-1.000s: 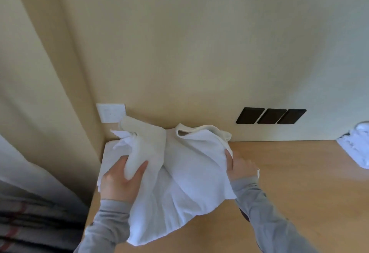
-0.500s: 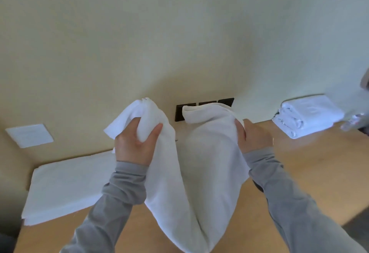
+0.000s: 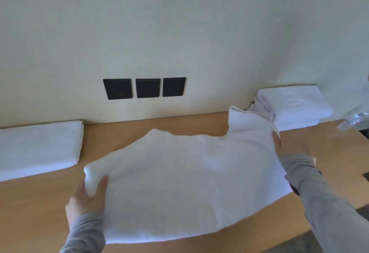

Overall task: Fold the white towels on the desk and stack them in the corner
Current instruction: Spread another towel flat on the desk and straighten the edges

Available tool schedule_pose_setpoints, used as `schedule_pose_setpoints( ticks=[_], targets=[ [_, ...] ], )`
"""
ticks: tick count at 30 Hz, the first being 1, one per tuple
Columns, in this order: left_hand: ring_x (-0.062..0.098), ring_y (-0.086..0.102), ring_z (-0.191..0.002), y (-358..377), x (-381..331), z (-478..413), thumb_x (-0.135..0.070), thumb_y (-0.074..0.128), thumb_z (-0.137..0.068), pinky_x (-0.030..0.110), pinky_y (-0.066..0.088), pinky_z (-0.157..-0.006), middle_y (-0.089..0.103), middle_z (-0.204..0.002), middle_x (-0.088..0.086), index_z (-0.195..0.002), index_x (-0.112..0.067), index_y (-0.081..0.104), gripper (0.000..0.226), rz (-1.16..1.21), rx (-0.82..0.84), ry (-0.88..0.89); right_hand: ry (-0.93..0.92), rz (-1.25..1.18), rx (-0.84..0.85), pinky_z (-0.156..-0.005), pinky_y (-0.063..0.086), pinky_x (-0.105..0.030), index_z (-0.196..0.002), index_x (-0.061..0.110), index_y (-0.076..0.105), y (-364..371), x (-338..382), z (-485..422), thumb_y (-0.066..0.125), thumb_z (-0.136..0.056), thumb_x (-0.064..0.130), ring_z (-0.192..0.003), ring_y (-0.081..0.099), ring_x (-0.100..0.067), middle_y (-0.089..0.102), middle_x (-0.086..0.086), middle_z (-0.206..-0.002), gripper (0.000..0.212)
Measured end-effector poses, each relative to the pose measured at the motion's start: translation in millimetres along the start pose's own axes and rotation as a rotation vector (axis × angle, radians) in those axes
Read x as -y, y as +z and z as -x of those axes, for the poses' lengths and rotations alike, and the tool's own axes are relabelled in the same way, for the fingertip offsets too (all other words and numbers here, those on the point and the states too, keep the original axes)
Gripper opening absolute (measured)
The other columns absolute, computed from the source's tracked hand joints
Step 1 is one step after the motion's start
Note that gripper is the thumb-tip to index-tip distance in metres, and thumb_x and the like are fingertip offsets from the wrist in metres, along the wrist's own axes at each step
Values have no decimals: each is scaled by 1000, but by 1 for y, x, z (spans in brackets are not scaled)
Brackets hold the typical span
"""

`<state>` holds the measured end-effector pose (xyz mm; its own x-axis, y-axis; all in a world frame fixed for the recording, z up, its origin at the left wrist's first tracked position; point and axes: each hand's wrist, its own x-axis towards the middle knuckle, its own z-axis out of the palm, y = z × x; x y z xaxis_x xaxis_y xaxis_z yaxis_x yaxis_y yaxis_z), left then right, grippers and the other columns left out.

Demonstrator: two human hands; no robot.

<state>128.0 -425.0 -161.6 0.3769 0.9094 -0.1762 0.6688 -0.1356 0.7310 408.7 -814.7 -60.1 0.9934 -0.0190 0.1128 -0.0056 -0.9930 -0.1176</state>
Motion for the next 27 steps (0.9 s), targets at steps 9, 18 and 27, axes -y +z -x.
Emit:
schedule_pose_setpoints(
  ticks=[9, 18, 27],
  targets=[
    [40, 49, -111, 32, 69, -2, -77, 55, -47, 43, 40, -93, 54, -119, 23, -126, 0, 46, 111, -301, 210, -409, 10, 358, 397, -114, 18, -49, -148, 16, -8, 118, -23, 2, 29, -99, 34, -145, 4, -25, -1, -8, -158, 64],
    [34, 54, -76, 41, 47, -16, -42, 73, -74, 39, 45, -68, 61, -91, 13, -105, -15, 46, 49, -137, 98, -175, -738, 210, 599, -116, 2, -46, -149, 25, -3, 180, 141, 84, 24, -99, 37, -146, -5, -16, -7, 4, -158, 59],
    [35, 51, -105, 33, 74, -35, -39, 75, -71, 43, 45, -89, 45, -118, 9, -139, -23, 33, 81, -108, 143, -281, -834, 112, 527, -115, 11, -40, -146, 24, 17, 191, 208, 108, 33, -95, 30, -143, 10, -14, 9, 4, -155, 54]
  ],
)
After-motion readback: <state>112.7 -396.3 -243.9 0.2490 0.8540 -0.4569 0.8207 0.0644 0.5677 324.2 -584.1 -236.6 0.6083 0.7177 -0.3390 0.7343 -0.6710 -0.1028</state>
